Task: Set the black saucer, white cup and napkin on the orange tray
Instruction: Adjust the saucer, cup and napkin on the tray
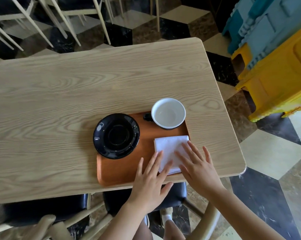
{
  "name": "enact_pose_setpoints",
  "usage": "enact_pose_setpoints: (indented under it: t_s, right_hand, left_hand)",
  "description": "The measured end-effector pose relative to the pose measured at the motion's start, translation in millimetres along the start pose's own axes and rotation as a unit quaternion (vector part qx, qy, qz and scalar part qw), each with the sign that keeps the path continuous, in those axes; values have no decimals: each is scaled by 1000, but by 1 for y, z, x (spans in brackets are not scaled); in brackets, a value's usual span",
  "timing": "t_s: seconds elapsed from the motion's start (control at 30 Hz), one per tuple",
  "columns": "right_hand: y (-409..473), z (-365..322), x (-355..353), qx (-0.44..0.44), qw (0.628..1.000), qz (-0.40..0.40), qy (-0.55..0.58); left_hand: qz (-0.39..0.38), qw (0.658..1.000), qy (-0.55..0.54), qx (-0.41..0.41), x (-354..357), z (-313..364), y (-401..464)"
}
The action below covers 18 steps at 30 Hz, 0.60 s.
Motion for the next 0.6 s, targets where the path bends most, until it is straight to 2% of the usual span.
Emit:
enact_pose_setpoints:
  t_s: [0.1,0.2,0.33,0.47,0.6]
  right_hand:
    - [3,-31,0,-24,998,52,31]
    - [16,-67,5,-61,996,56,44]
    - [36,-105,10,-96,994,42,19]
    - [44,-119,15,-105,994,35,-1]
    - [42,-118,18,-112,992,56,18]
  left_hand:
    - [52,997,-22,-45,-15,-13,-11]
    - [86,990,-22,-111,-27,-42,-30]
    - [38,982,-17,-182,-32,-85,-56]
    - [9,984,-12,-178,-29,-107,-72]
    - [15,988,-14,-151,-27,-113,-78]
Point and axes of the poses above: each hand's wrist, its own y-axis towards the middle knuckle, its own x-axis out of the palm, z = x × y, the point moved 1 cm from there along y, towards the middle knuckle, and after that the axes turned 12 degrees about x, right-handed, at the moved point
